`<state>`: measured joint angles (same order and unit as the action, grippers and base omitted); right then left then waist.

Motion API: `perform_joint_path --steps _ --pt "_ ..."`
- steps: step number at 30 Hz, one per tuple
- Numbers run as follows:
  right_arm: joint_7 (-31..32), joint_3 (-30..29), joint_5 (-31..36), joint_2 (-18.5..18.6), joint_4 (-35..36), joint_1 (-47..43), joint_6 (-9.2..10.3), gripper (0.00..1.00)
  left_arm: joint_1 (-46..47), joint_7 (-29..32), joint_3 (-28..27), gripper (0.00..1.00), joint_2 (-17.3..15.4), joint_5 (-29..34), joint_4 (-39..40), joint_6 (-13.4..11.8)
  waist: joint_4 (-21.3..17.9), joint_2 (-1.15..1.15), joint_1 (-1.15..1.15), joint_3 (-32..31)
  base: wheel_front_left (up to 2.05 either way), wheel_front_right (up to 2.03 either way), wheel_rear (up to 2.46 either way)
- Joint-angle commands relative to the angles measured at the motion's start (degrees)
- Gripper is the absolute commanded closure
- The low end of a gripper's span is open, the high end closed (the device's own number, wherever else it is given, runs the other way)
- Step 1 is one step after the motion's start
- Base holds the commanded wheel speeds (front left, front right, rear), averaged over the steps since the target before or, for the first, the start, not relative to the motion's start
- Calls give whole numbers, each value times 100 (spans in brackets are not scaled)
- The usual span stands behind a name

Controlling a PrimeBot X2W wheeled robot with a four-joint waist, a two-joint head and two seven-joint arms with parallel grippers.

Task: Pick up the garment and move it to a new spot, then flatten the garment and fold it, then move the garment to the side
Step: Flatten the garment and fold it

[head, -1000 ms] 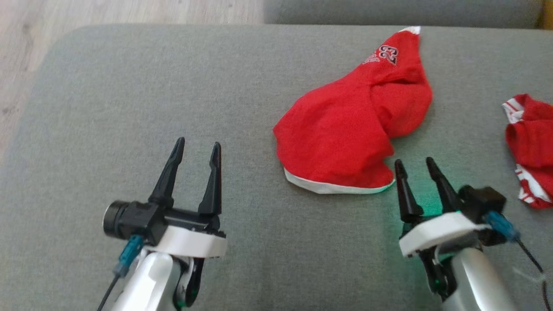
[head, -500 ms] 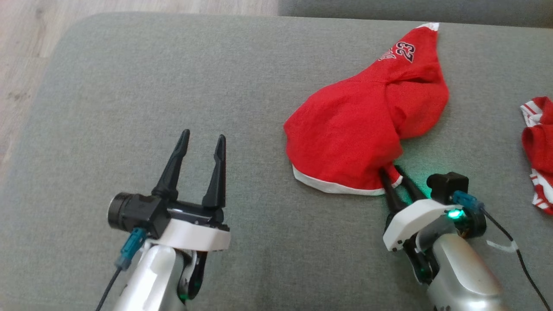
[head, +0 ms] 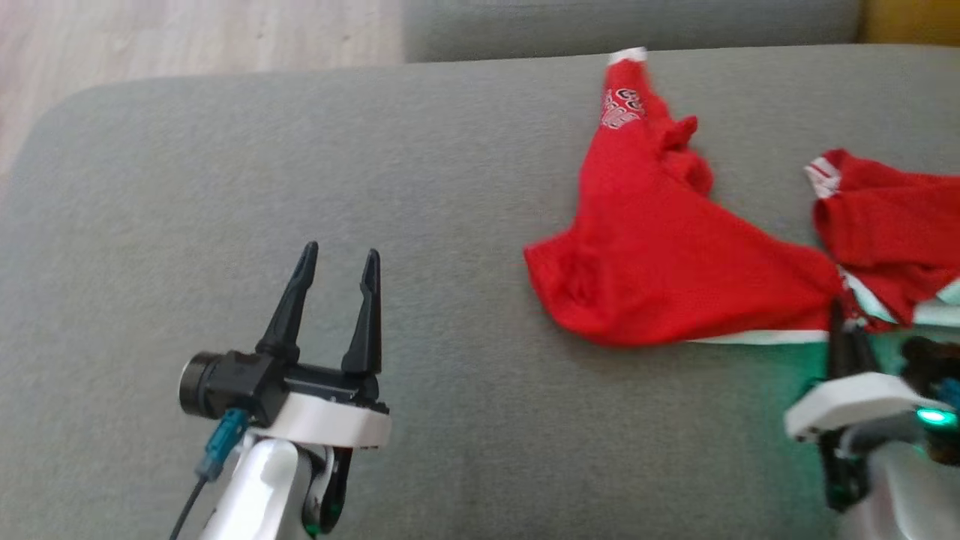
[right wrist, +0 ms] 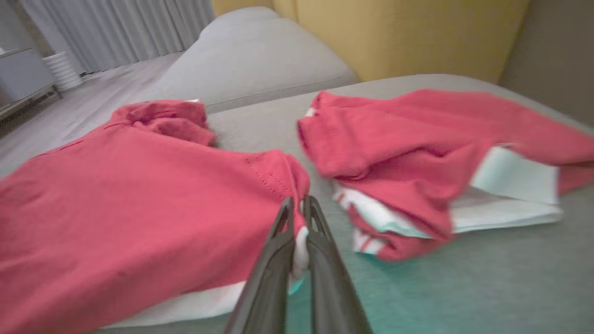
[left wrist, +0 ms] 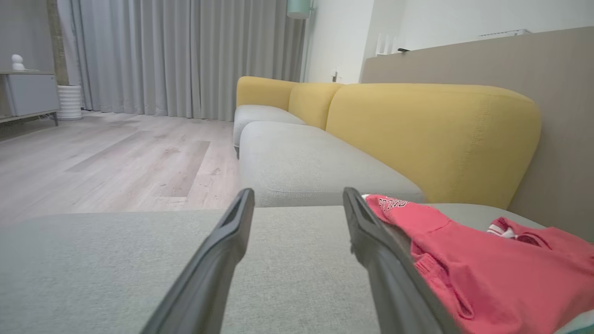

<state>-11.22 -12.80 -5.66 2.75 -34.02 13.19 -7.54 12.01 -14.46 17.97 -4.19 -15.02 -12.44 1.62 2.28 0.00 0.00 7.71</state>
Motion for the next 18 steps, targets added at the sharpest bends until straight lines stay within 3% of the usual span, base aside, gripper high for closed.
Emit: perform_joint_path --steps 1,9,11,18 --pt "1 31 55 12 264 66 5 100 126 -53 -213 0 -5 72 157 35 -136 0 0 -66 0 0 0" --pt "375 -519 270 12 626 -198 5 100 129 -53 -178 0 52 120 79 91 -358 0 0 -115 0 0 0" --pt "322 -479 213 12 647 -194 5 0 135 -53 -168 0 60 135 54 107 -393 0 0 -107 0 0 0" --pt "-195 84 -416 12 961 -234 5 0 171 -53 -87 0 66 201 -68 207 -585 0 0 -136 0 0 0"
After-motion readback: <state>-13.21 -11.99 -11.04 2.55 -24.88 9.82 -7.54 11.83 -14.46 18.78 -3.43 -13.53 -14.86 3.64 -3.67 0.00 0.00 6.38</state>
